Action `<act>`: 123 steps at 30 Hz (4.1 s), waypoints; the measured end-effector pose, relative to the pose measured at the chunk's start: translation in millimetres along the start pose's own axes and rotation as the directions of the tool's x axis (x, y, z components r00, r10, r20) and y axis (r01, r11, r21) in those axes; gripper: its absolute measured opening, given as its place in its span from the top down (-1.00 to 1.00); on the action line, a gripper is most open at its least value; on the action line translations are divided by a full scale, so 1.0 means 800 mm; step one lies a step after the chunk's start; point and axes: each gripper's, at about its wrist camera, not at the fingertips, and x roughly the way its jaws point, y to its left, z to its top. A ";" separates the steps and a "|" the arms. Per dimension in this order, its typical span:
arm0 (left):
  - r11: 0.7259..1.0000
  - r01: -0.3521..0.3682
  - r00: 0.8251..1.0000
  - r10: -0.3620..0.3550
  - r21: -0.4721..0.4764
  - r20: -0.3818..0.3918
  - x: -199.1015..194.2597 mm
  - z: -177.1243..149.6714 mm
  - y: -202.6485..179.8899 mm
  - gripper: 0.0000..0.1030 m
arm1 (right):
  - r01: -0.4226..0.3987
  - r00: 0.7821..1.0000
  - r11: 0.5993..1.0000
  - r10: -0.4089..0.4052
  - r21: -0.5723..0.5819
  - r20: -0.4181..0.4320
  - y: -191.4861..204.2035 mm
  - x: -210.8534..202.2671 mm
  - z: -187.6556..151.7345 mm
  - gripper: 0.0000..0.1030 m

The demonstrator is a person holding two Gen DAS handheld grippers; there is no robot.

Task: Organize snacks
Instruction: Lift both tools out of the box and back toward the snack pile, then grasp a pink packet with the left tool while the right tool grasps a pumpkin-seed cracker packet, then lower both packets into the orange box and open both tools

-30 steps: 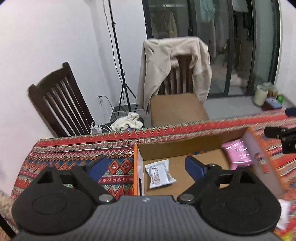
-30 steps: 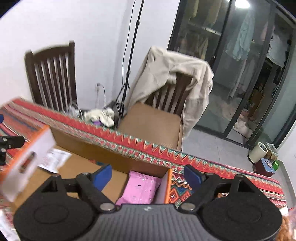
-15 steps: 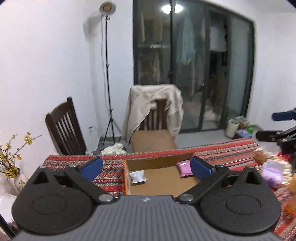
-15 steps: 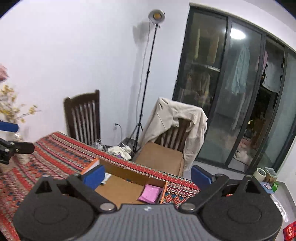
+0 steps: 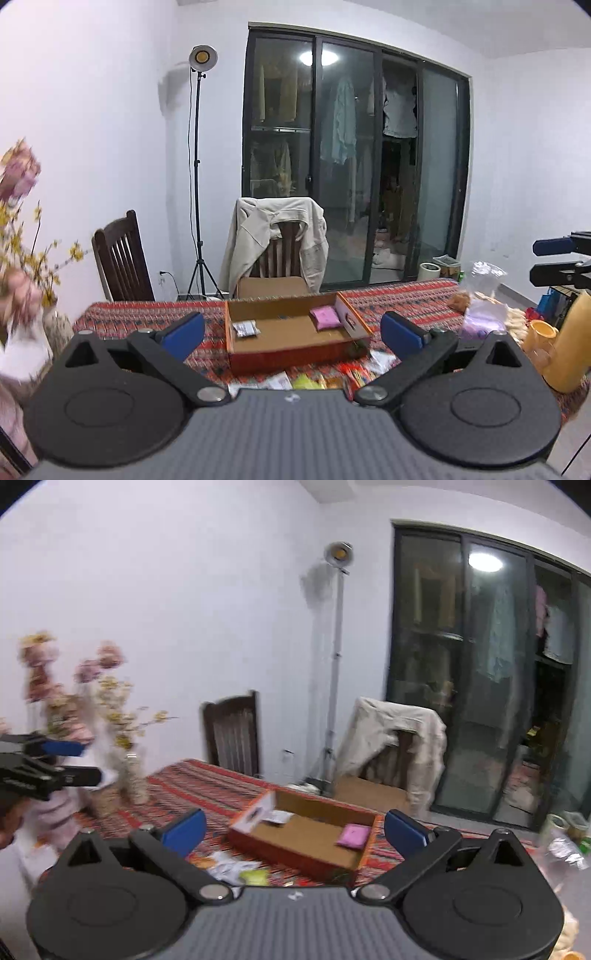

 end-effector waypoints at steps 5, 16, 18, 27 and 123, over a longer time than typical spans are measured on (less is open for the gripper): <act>1.000 0.015 1.000 -0.015 0.013 0.002 -0.031 -0.074 -0.006 -1.00 | -0.029 0.998 0.999 0.028 0.013 0.050 0.017 -0.042 -0.083 -1.00; 0.998 0.006 1.000 -0.007 -0.057 -0.005 -0.045 -0.220 0.006 -1.00 | 0.024 0.996 0.997 -0.030 0.078 0.083 0.063 -0.070 -0.274 -1.00; 0.995 -0.015 1.000 0.013 -0.094 -0.023 -0.040 -0.244 0.007 -1.00 | 0.028 0.996 0.992 -0.038 0.119 0.082 0.063 -0.066 -0.303 -1.00; 0.989 -0.070 0.996 0.061 -0.133 -0.068 -0.026 -0.268 0.022 -1.00 | 0.111 0.991 0.967 -0.124 0.228 0.046 0.044 -0.047 -0.368 -1.00; 0.993 -0.049 0.995 0.039 -0.109 -0.094 0.296 -0.006 0.110 -0.19 | -0.133 0.991 0.975 0.135 0.179 0.001 -0.062 0.279 -0.110 0.23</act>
